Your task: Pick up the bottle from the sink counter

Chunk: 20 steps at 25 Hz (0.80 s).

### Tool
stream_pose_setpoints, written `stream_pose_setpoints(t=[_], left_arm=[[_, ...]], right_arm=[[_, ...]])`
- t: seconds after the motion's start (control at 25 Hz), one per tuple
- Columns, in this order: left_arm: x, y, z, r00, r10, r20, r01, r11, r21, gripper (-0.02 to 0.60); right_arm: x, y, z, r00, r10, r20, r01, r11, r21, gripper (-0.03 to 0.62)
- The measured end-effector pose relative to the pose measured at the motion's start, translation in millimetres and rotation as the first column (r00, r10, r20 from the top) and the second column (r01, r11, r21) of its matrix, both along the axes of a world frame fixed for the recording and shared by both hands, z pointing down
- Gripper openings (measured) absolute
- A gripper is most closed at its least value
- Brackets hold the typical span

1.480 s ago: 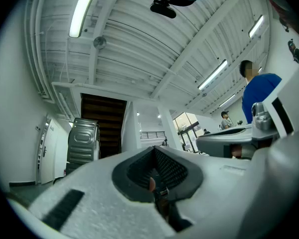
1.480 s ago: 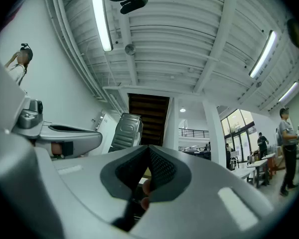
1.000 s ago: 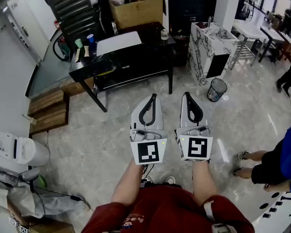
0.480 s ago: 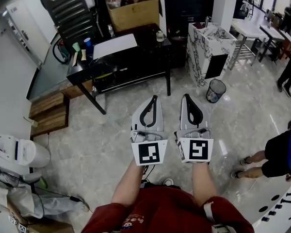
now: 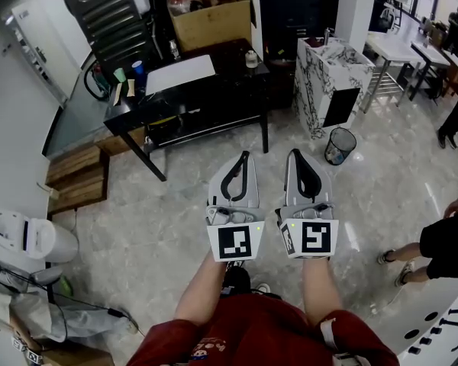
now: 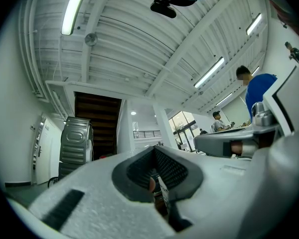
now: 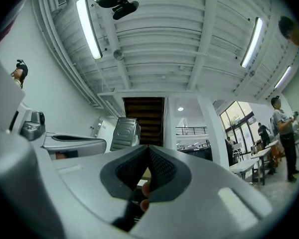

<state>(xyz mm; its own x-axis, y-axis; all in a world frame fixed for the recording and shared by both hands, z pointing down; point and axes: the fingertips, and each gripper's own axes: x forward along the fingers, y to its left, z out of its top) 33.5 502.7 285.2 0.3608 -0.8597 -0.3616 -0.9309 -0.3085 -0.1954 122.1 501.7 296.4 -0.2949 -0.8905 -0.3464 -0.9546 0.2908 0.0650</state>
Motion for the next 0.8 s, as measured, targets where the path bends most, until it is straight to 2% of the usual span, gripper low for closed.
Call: stream_pose_setpoints(t=[0.28,0.8], left_arm=[[-22,-45,3,0.998,0.005,-0.060,-0.005,1.000,-0.005,0.000],[-88,-186,0,0.997,0.023,-0.075,-0.024,0.999,-0.021,0.000]], right_arm=[[-19,-44,5,1.000,0.007,-0.028,-0.007,1.000,-0.007,0.003],[-84,-186,3,0.998,0.027,-0.053,-0.029,0.999,-0.040,0.003]])
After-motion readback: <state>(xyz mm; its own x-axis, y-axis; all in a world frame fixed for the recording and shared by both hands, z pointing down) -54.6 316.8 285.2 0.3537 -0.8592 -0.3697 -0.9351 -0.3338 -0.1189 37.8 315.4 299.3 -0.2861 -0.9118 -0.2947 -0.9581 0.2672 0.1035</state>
